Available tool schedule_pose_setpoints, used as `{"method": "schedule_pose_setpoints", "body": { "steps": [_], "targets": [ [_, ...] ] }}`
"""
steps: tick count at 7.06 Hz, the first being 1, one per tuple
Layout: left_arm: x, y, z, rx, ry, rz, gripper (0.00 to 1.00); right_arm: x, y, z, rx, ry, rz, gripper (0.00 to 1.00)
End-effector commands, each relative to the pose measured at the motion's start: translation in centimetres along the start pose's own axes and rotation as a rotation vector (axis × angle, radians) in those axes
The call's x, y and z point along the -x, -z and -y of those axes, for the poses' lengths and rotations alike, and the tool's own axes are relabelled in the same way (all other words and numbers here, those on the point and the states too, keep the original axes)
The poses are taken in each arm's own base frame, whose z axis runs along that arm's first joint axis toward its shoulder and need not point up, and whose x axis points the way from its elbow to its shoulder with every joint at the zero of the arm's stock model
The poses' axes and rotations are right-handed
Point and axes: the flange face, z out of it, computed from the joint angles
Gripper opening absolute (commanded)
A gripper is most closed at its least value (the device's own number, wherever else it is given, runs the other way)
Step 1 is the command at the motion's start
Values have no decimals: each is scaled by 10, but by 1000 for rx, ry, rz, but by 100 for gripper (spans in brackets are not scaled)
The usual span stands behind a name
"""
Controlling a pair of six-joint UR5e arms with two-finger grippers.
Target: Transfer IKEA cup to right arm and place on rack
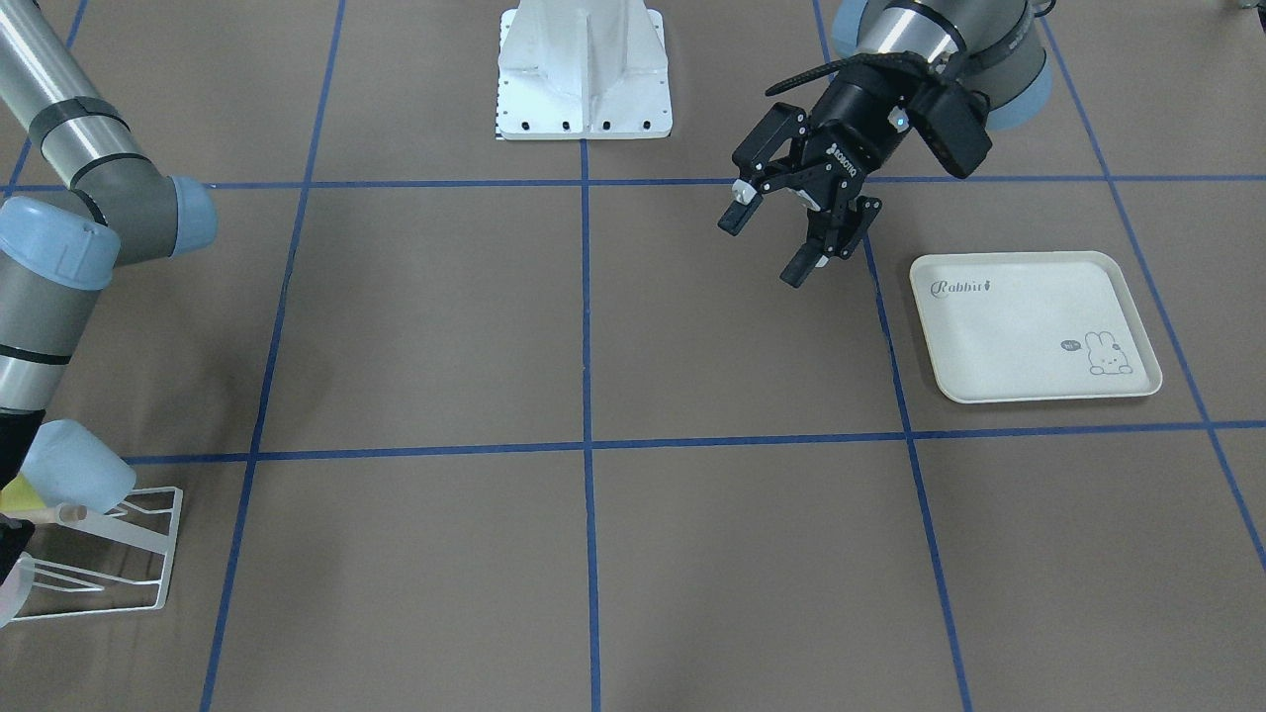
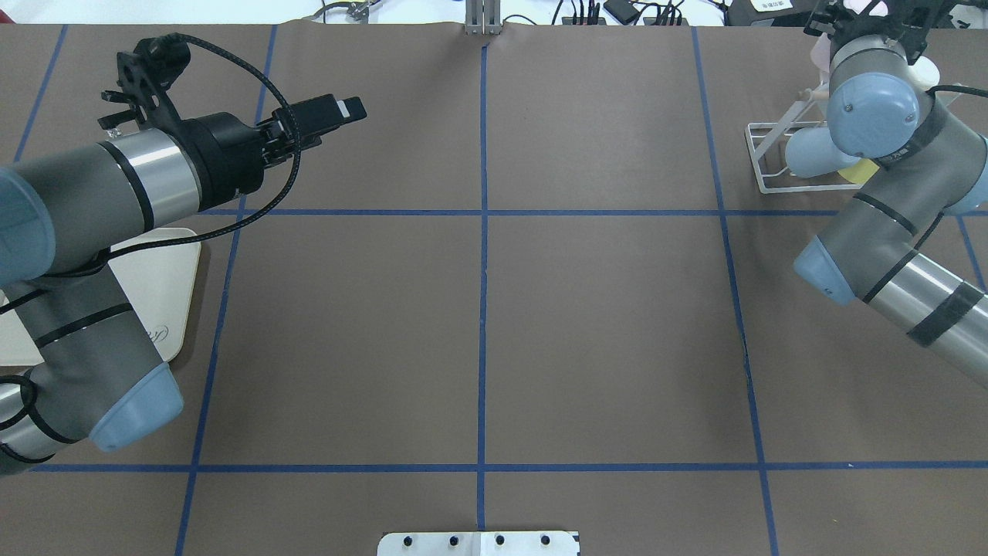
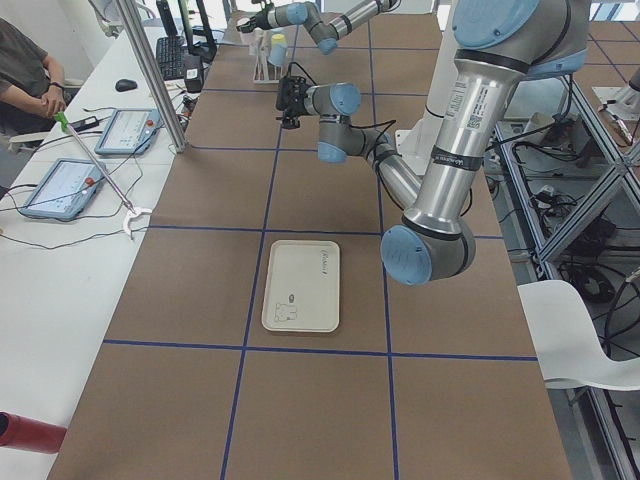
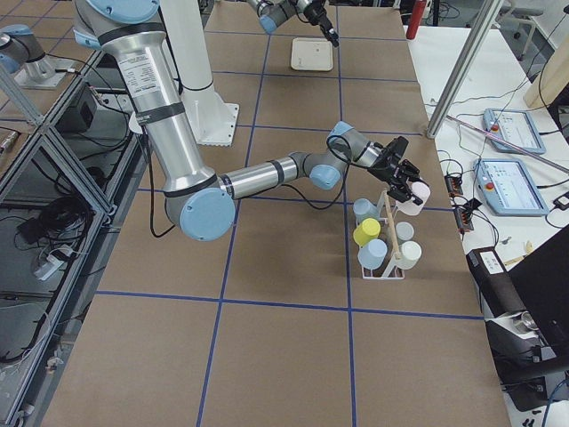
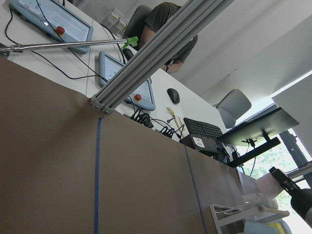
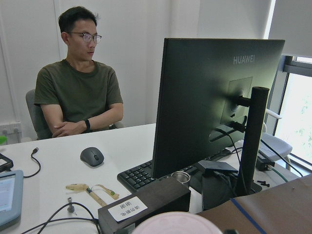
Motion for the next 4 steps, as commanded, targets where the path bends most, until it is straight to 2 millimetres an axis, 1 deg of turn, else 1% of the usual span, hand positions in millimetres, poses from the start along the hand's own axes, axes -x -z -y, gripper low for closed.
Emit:
{"method": "schedule_pose_setpoints", "body": {
  "steps": [1, 2, 4],
  "targets": [
    [0, 0, 0, 0, 0, 0, 100, 1, -1, -11, 11, 15, -1, 0],
    [-1, 1, 0, 1, 2, -3, 100, 4, 1, -11, 12, 13, 3, 0],
    [-3, 2, 0, 1, 3, -8, 100, 6, 3, -19, 21, 12, 9, 0]
  ]
}}
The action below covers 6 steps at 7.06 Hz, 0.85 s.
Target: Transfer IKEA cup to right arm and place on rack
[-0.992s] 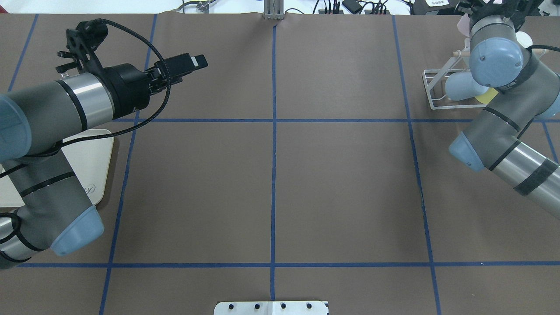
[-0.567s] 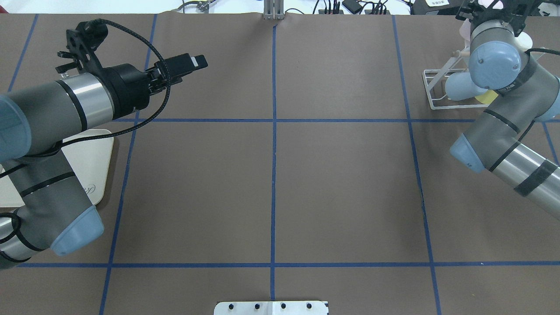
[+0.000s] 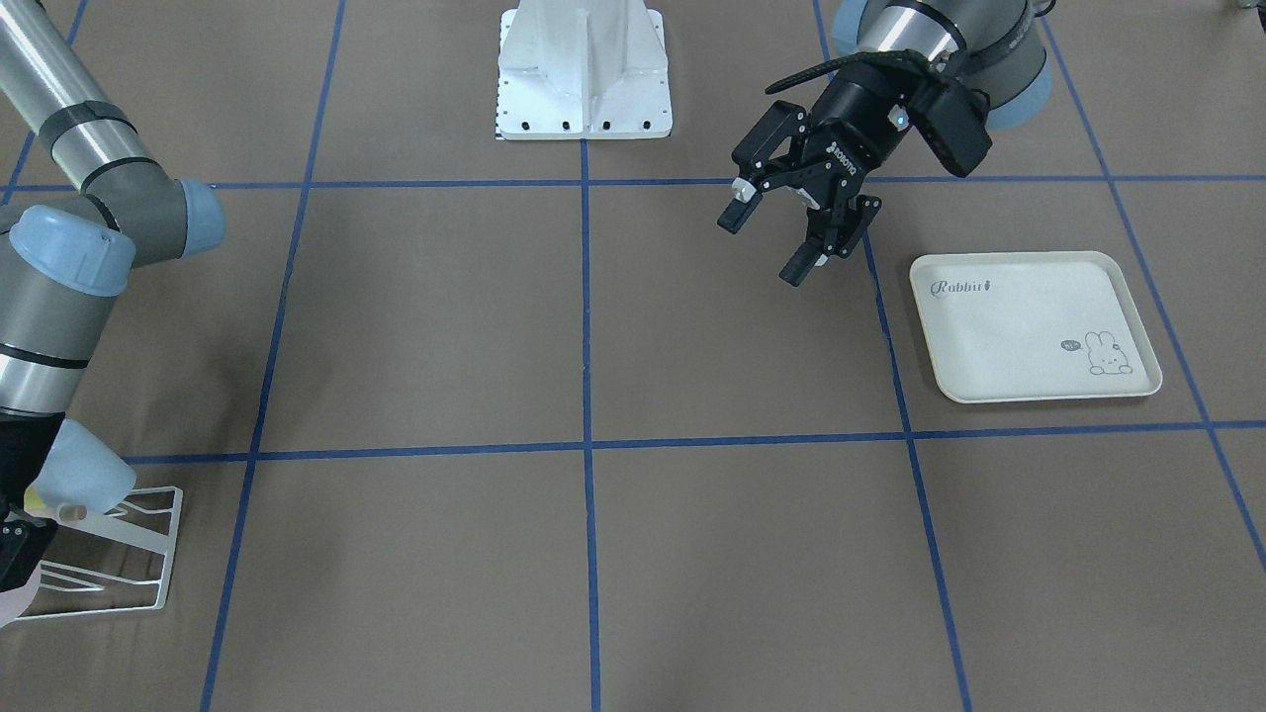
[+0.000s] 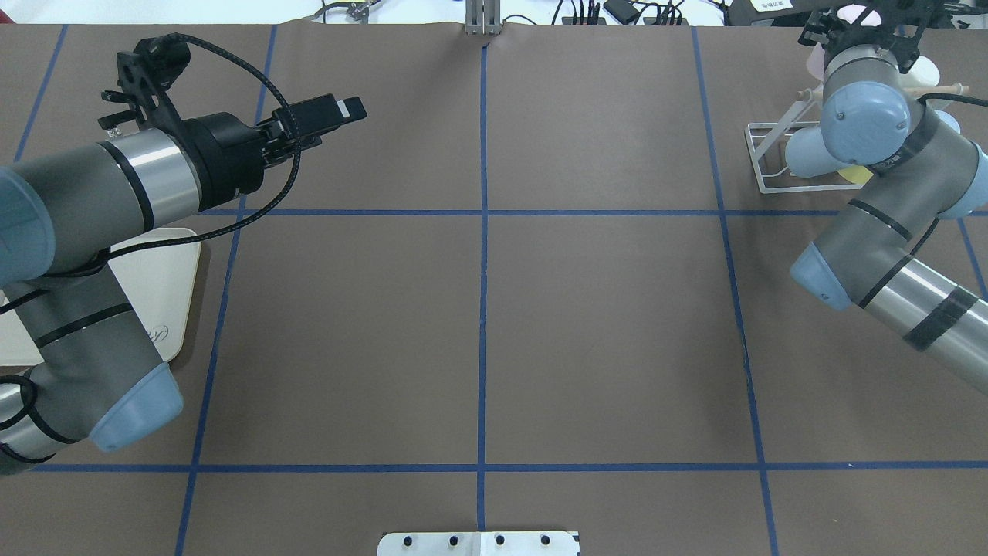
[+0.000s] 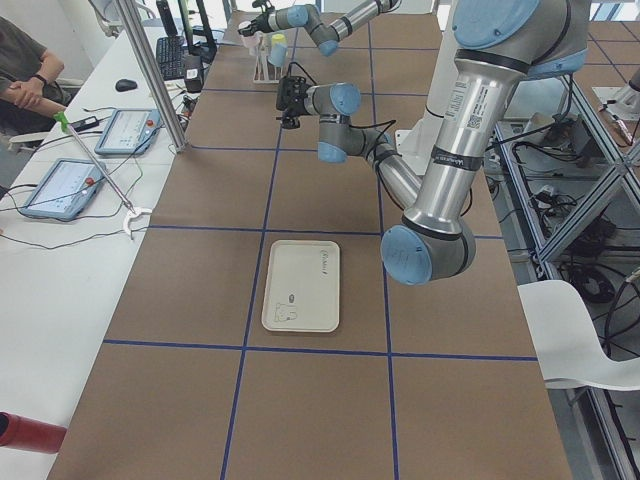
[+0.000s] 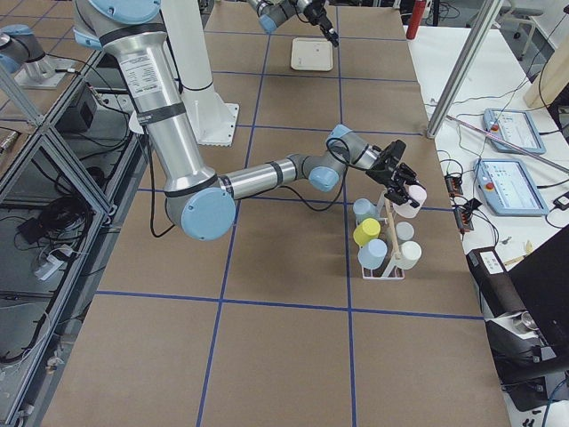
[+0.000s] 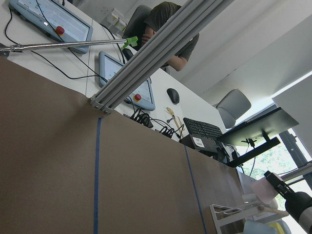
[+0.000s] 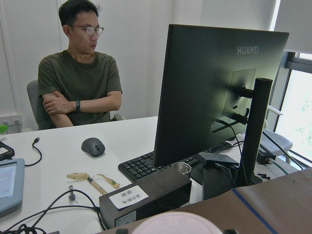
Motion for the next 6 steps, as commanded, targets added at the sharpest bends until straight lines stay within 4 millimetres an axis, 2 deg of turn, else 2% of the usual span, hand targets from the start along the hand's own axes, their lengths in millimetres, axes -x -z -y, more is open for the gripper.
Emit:
{"method": "schedule_pose_setpoints", "body": {
  "steps": [1, 3, 6],
  "targets": [
    [-1, 2, 0, 0, 5, -3, 100, 0, 2, -12, 12, 1, 4, 0],
    [0, 3, -1, 1, 6, -2, 100, -5, 4, -24, 22, 16, 2, 0],
    [0, 2, -2, 3, 8, 0, 100, -6, 4, -30, 28, 22, 2, 0]
  ]
}}
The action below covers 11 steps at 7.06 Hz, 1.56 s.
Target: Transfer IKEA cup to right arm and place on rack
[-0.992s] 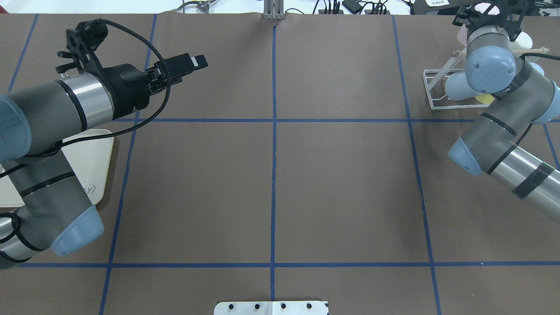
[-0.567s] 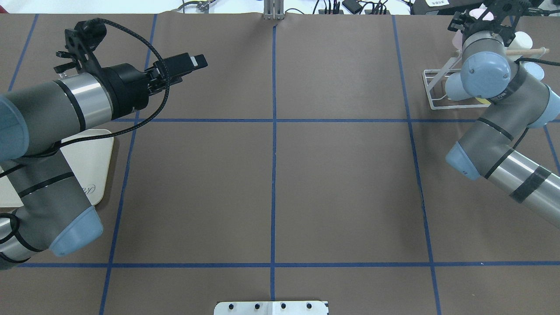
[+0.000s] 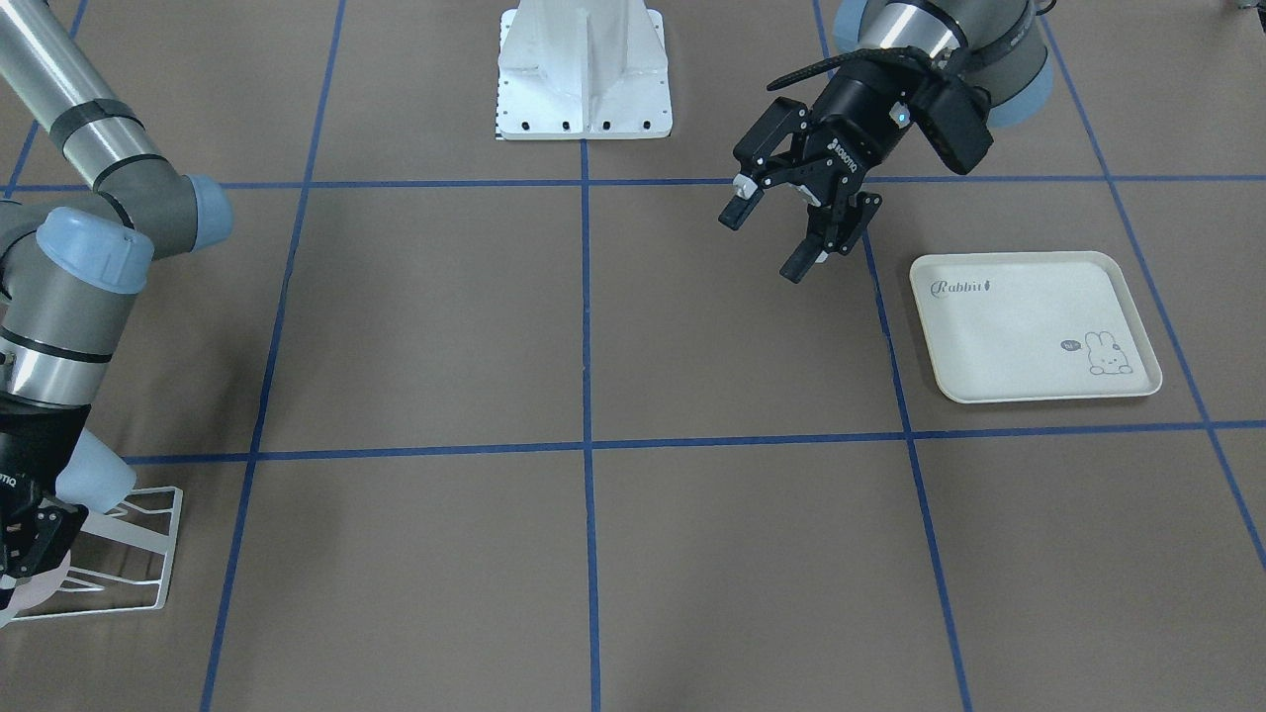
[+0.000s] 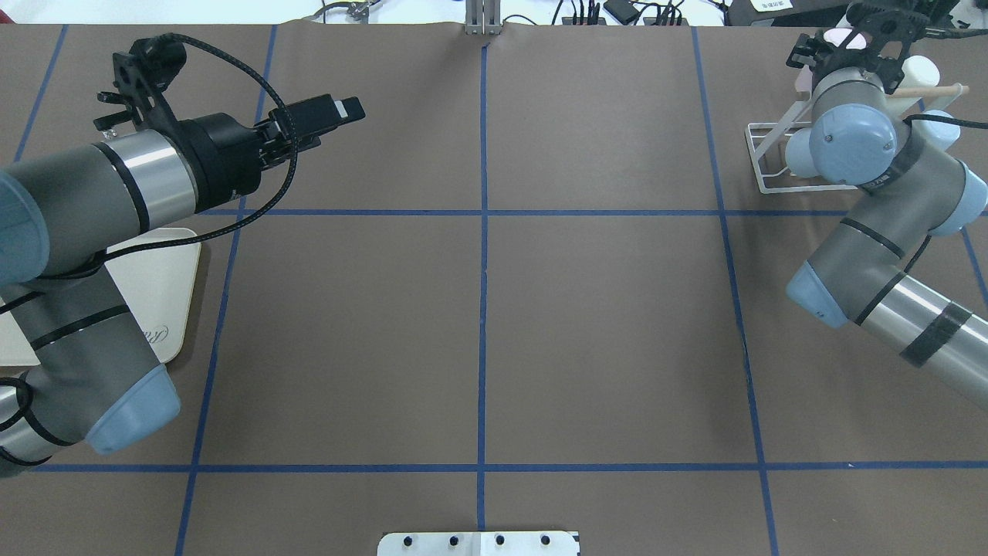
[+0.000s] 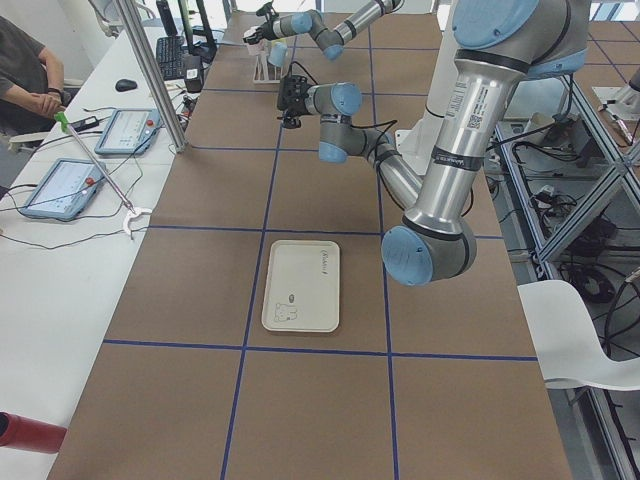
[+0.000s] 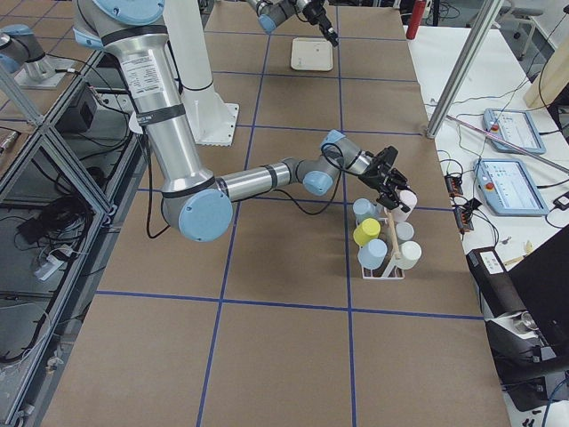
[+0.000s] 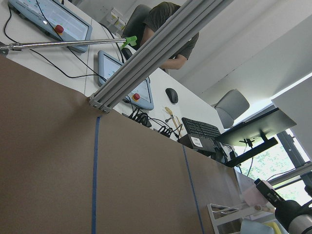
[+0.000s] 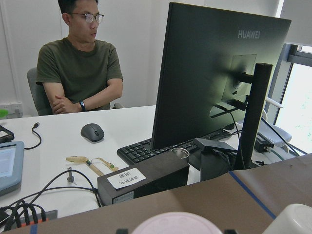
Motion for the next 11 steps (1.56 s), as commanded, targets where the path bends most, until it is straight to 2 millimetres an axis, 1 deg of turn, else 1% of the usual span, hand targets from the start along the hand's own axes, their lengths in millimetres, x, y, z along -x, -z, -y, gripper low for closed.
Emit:
{"method": "schedule_pose_setpoints", "body": {
  "steps": [1, 2, 3, 6, 7, 8, 9, 10, 11],
  "targets": [
    [1, 0, 0, -1, 0, 1, 100, 1, 1, -3, 3, 3, 2, 11],
    [0, 0, 0, -1, -1, 0, 100, 1, 1, -6, 6, 5, 2, 67],
    [0, 0, 0, -1, -1, 0, 100, 1, -1, -9, 6, 10, -2, 100],
    [0, 0, 0, -1, -1, 0, 100, 4, 3, -6, 8, 6, 8, 100],
    [0, 0, 0, 1, -3, 0, 100, 7, 6, -2, 10, 1, 18, 100],
    [-2, 4, 1, 40, -8, -8, 100, 11, 14, 9, 25, -6, 40, 100],
    [1, 9, 17, 51, -17, -3, 100, 9, 20, 34, 73, -34, 72, 100],
    [4, 14, 37, 68, -21, 23, 100, 3, 30, 69, 130, -19, 63, 100],
    [5, 24, 58, 81, -75, 31, 100, -5, 55, 118, 171, 62, 29, 100]
  ]
}}
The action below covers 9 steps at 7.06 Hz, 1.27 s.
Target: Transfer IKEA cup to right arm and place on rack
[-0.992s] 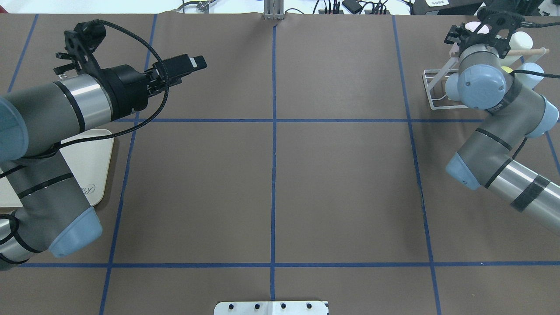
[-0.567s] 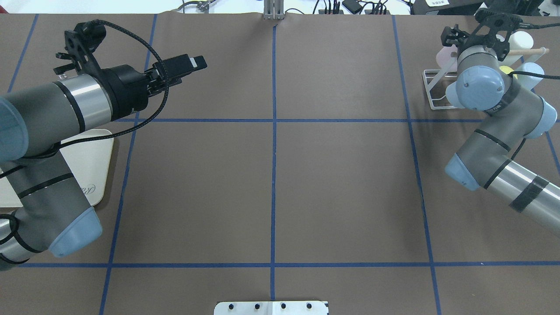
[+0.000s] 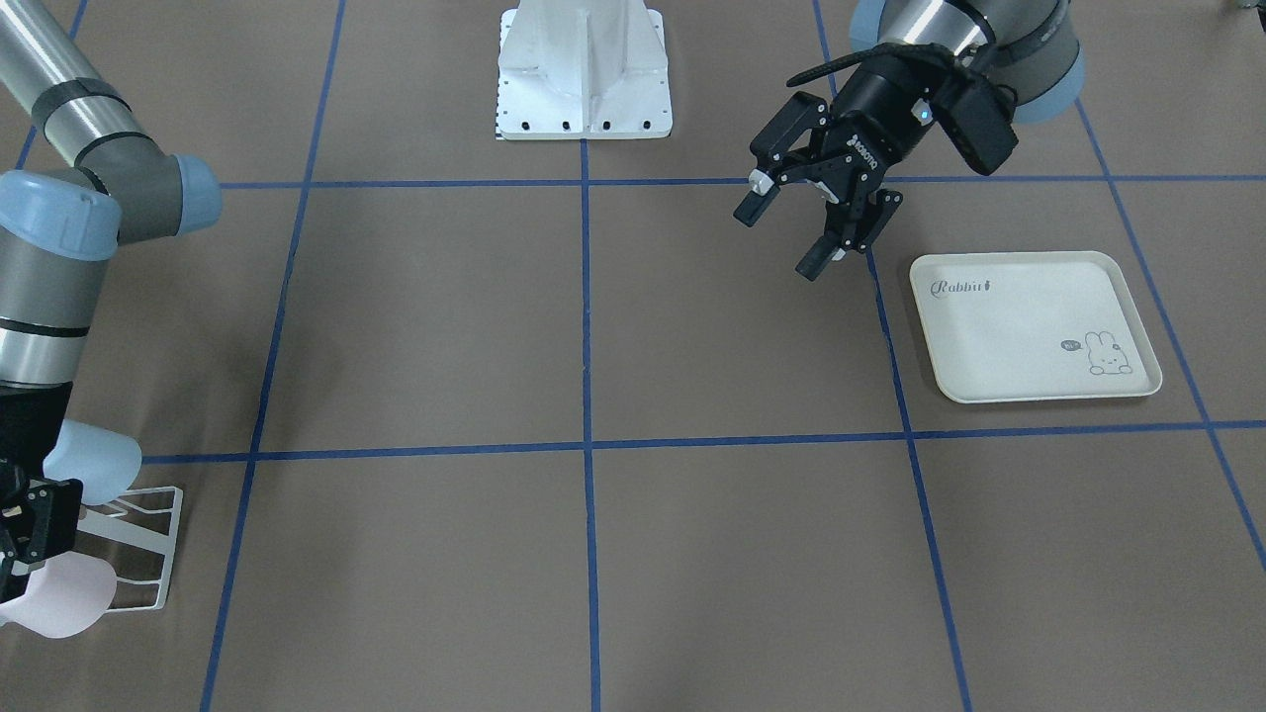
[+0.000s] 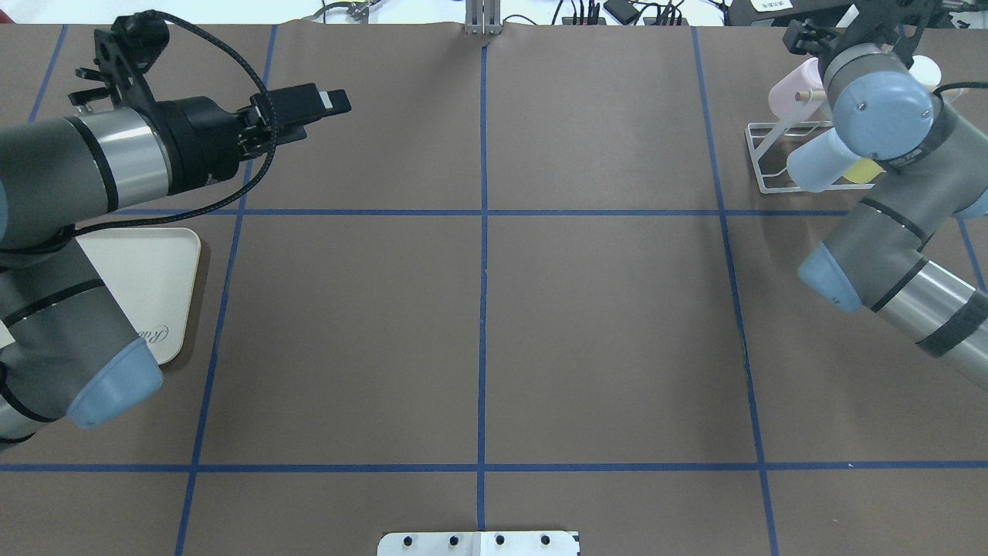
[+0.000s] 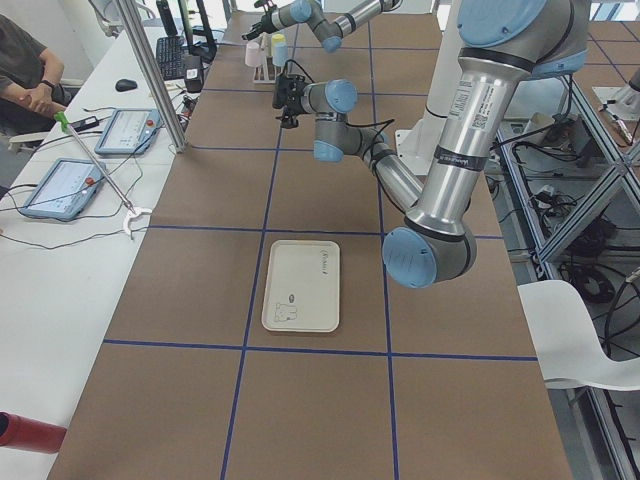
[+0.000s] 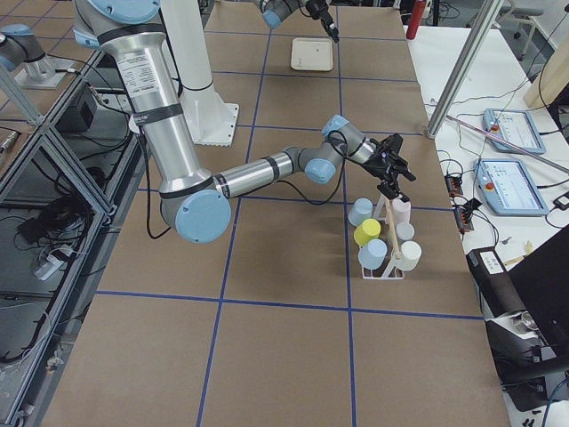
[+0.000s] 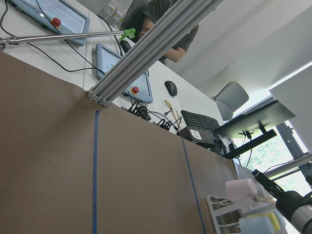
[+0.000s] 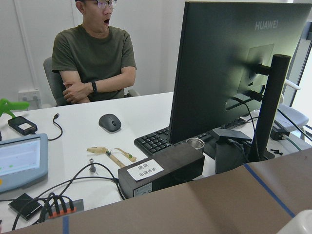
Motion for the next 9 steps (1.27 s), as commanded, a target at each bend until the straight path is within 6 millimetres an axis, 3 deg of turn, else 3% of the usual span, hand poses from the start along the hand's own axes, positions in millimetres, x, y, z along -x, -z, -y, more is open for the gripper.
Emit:
{"method": "schedule_pose_setpoints", "body": {
  "steps": [1, 3, 4, 6, 7, 8, 9],
  "targets": [
    [11, 29, 37, 20, -113, 56, 100, -19, 58, 83, 93, 134, -68, 100],
    [54, 74, 90, 62, -298, 170, 100, -62, 90, 144, 207, 226, -70, 100],
    [82, 94, 102, 77, -394, 223, 100, -86, 97, 166, 274, 292, -70, 100],
    [136, 112, 107, 160, -590, 377, 100, -135, 94, 180, 475, 436, -47, 100],
    [152, 122, 121, 195, -669, 449, 100, -161, 95, 191, 580, 452, 15, 100],
    [166, 131, 136, 249, -735, 504, 100, -184, 97, 193, 697, 423, 75, 100],
    [184, 141, 151, 308, -778, 558, 100, -203, 95, 181, 791, 482, 126, 100]
  ]
}}
